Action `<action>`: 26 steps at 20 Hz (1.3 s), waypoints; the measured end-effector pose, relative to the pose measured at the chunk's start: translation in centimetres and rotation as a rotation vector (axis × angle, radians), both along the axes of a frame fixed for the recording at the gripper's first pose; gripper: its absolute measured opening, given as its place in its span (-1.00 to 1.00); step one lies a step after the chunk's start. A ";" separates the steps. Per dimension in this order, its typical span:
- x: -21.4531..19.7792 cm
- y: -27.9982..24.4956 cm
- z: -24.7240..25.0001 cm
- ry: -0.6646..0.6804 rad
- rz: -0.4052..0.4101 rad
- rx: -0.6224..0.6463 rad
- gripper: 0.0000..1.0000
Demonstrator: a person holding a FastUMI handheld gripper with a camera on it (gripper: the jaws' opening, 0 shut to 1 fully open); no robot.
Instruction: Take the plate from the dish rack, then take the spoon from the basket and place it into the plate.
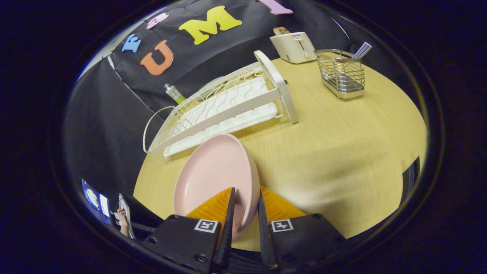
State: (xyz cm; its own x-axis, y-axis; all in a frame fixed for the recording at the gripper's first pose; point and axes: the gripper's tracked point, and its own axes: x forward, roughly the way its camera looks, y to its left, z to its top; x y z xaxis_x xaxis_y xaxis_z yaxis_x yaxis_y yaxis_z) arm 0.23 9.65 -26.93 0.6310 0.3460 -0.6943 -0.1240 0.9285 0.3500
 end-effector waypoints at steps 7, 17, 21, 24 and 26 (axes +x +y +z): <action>2.1 -4.3 2.0 -0.183 -0.085 -0.095 0.43; 7.8 -15.1 9.5 -0.509 -0.198 -0.246 1.00; 11.5 -19.0 9.6 -0.511 -0.200 -0.269 1.00; 13.1 -21.4 10.0 -0.529 -0.252 -0.265 0.94; 14.4 -22.4 11.1 -0.595 -0.288 -0.250 0.80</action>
State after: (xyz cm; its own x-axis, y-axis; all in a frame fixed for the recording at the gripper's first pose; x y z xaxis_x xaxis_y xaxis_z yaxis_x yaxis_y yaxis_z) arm 14.61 -12.71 -15.85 0.9707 -0.0164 -0.2399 0.0345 0.9969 0.0713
